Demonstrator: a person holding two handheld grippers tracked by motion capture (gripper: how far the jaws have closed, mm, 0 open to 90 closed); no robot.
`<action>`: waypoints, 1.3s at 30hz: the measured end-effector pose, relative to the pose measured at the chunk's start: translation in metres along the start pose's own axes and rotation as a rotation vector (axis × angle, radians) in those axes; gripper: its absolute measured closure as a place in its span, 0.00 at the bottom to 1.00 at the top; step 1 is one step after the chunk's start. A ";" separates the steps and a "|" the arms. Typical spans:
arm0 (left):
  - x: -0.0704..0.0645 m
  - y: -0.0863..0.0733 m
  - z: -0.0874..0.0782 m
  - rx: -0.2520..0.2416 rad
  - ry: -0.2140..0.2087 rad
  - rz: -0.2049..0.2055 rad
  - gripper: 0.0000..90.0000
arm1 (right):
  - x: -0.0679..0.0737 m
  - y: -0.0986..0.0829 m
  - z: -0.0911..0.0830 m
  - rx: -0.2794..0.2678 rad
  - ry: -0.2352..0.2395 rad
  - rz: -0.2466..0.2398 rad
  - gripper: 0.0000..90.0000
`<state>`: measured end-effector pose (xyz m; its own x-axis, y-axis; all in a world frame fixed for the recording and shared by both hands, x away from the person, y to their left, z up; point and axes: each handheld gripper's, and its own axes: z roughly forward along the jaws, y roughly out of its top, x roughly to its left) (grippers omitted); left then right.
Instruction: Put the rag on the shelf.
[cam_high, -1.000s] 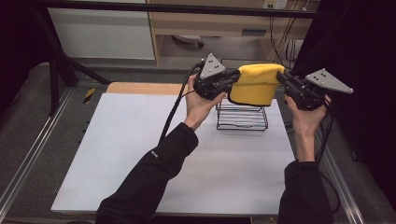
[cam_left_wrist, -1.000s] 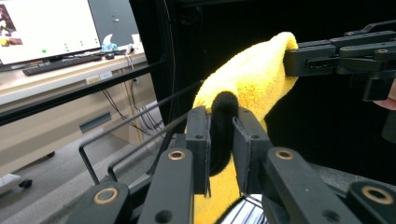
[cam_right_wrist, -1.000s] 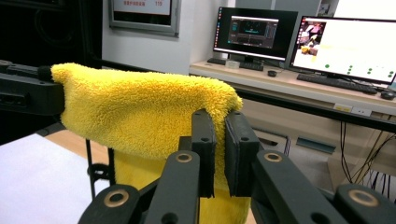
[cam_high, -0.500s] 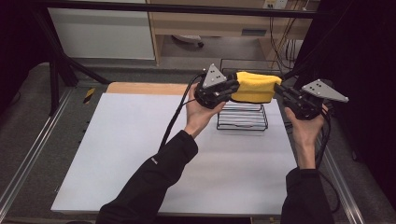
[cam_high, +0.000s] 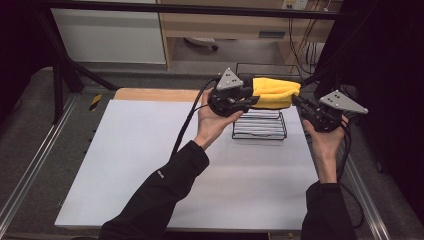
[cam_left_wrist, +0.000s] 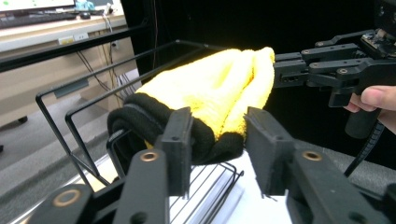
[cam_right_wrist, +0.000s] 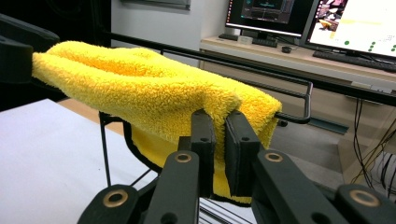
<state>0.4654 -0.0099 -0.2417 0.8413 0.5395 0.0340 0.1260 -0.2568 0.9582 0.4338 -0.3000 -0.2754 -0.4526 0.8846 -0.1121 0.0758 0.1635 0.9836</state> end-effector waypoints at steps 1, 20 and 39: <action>0.000 -0.001 0.001 0.013 0.002 -0.006 0.73 | 0.000 -0.001 0.000 0.000 0.000 0.000 0.93; 0.000 -0.023 0.019 0.105 0.066 0.046 0.87 | 0.004 0.003 -0.021 0.031 0.044 0.043 0.65; 0.011 -0.023 0.009 0.091 0.068 -0.029 0.60 | -0.002 -0.026 0.014 0.175 0.016 0.160 0.61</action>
<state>0.4766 -0.0049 -0.2663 0.7994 0.6000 0.0291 0.1990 -0.3103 0.9296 0.4453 -0.2993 -0.3024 -0.4368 0.8984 0.0468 0.2995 0.0962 0.9492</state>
